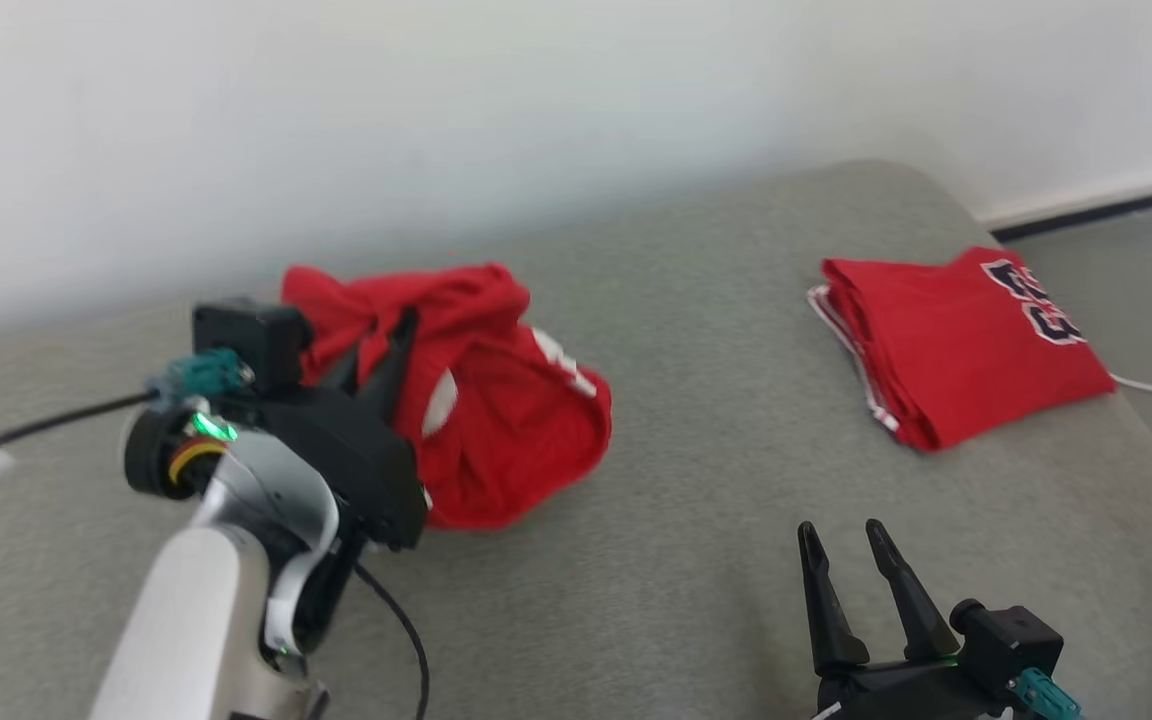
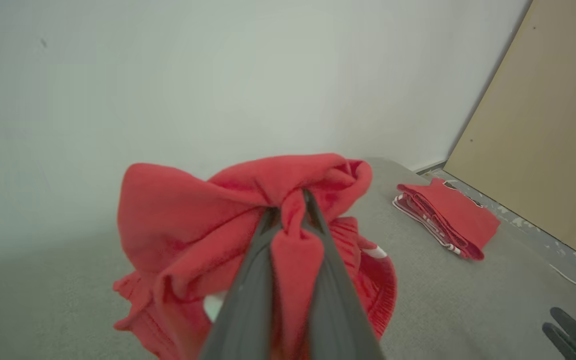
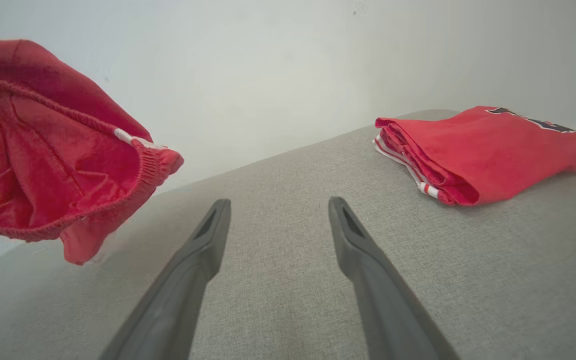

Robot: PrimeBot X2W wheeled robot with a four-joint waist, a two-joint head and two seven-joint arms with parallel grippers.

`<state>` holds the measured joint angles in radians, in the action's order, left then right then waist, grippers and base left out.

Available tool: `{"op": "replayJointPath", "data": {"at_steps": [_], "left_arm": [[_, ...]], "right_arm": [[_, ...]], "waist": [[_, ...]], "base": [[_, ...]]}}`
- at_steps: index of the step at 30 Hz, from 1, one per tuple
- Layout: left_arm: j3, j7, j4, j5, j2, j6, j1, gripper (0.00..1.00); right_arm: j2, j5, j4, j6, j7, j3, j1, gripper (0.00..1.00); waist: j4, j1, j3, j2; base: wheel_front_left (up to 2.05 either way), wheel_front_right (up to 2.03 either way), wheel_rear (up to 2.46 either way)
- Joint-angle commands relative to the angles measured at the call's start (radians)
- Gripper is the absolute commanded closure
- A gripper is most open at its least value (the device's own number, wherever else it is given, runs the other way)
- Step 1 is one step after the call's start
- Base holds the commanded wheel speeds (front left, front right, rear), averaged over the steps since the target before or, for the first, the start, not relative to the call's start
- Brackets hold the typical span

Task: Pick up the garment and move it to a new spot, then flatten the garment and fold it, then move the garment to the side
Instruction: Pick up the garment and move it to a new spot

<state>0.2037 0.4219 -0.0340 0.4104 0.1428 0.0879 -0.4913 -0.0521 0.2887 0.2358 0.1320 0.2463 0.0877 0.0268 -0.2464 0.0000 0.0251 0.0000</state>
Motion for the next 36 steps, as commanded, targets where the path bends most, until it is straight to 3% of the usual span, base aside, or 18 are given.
{"op": "replayJointPath", "data": {"at_steps": [1,7,8,9,13,19,27,33,36], "left_arm": [[0.004,-0.016,-0.030,-0.002,-0.008,-0.004,0.025,1.00],[0.063,-0.076,-0.237,-0.026,-0.040,-0.006,0.068,1.00],[0.071,-0.094,-0.276,-0.037,-0.044,-0.008,0.067,0.59],[0.086,-0.112,-0.365,-0.045,-0.051,-0.024,0.072,0.00],[0.108,-0.191,-0.450,-0.058,-0.067,-0.028,0.046,0.00],[0.115,-0.351,-0.469,-0.070,-0.078,-0.043,0.056,0.00],[0.103,-0.506,-0.410,-0.058,-0.062,-0.042,0.143,0.00],[0.058,-0.656,-0.300,-0.075,-0.042,-0.091,0.256,0.00],[0.032,-0.683,-0.242,-0.098,-0.032,-0.117,0.320,0.00]], "right_arm": [[0.004,-0.008,-0.006,-0.002,-0.001,0.000,0.003,0.00],[0.004,-0.001,-0.015,-0.002,-0.001,-0.002,0.001,0.00],[0.004,0.000,-0.014,-0.002,-0.001,-0.001,0.003,0.00],[0.004,0.004,-0.013,-0.002,0.000,0.004,0.011,0.00],[0.003,0.004,-0.012,-0.002,0.001,0.001,0.007,0.00],[0.003,-0.005,-0.006,-0.002,-0.004,-0.004,-0.014,0.00],[0.003,-0.017,-0.013,-0.002,-0.013,-0.018,-0.035,0.00],[0.003,-0.025,-0.028,-0.002,-0.024,-0.044,-0.062,0.00],[0.003,-0.027,-0.033,-0.002,-0.029,-0.053,-0.072,0.00]], "waist": [[-0.106,0.0000,0.050,0.0000],[-0.134,0.0000,0.079,0.0000],[-0.134,0.0000,0.081,0.0000],[-0.133,0.0000,0.084,0.0000],[-0.104,0.0000,0.083,0.0000],[-0.035,0.0000,0.060,0.0000],[0.039,0.0000,0.018,0.0000],[0.104,0.0000,-0.008,0.0000],[0.131,0.0000,-0.015,0.0000]], "base": [[0.00,0.00,0.00],[0.00,0.00,0.00],[0.00,0.00,0.00],[0.00,0.00,0.00],[0.00,0.00,0.00],[0.00,0.00,0.00],[0.00,0.00,0.00],[0.00,0.00,0.00],[0.00,0.00,0.00]]}}
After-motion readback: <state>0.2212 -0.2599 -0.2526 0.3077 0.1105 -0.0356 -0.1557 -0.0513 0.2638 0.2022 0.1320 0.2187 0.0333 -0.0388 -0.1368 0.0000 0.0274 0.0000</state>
